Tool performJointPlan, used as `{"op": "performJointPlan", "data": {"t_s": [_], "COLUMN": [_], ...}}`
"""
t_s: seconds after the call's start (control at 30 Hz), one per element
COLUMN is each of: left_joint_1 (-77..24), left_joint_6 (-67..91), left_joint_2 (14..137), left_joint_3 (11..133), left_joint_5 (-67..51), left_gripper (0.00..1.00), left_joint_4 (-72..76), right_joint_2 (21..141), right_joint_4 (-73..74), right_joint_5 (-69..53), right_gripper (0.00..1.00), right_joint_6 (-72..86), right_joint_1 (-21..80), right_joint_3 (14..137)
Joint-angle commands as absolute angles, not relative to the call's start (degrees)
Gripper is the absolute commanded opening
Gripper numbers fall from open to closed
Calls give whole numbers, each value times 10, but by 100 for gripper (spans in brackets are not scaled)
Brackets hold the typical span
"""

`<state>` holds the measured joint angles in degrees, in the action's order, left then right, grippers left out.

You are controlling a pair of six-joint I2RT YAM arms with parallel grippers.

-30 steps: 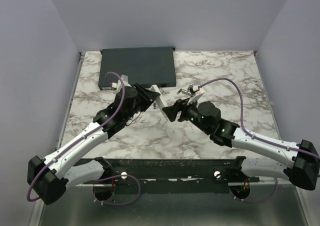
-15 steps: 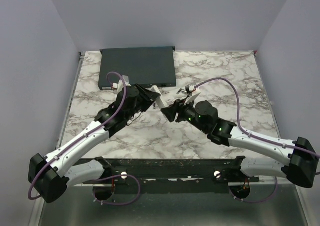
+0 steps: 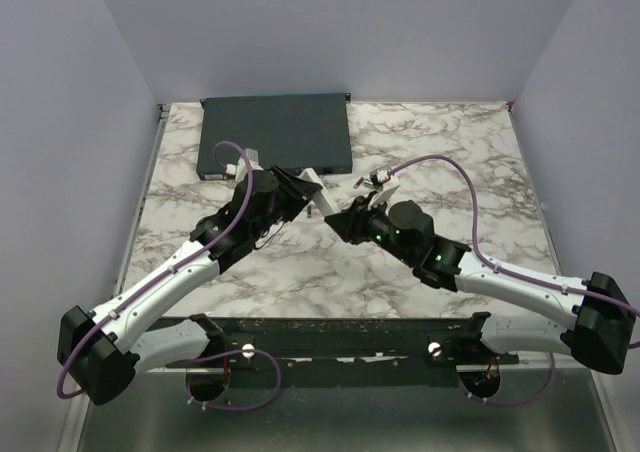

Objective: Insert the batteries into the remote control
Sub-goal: Adjust the remote control.

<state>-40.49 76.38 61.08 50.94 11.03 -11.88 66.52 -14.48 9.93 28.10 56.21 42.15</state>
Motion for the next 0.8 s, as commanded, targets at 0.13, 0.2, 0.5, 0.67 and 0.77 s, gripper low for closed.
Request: {"op": "performJointPlan", "data": {"t_s": [0.13, 0.2, 0.5, 0.67, 0.77], "left_joint_1": [-403, -403, -364, -266, -233], "left_joint_6": [733, 719, 563, 582, 578], "left_joint_2": [578, 566, 484, 428, 417], "left_joint_3": [506, 503, 461, 378, 370], "left_joint_5": [96, 96, -37, -206, -279], "left_gripper": [39, 58, 99, 99, 99], "left_joint_4": [-77, -77, 23, 146, 164], "right_joint_2": [627, 604, 544, 514, 490], "right_joint_4": [-173, -158, -40, -35, -24], "right_joint_5": [151, 185, 185, -3, -54], "right_gripper": [8, 2, 1, 1, 1], "right_joint_6": [322, 332, 350, 336, 335], "right_joint_1": [568, 568, 542, 483, 463], "right_joint_3": [402, 399, 451, 473, 482]}}
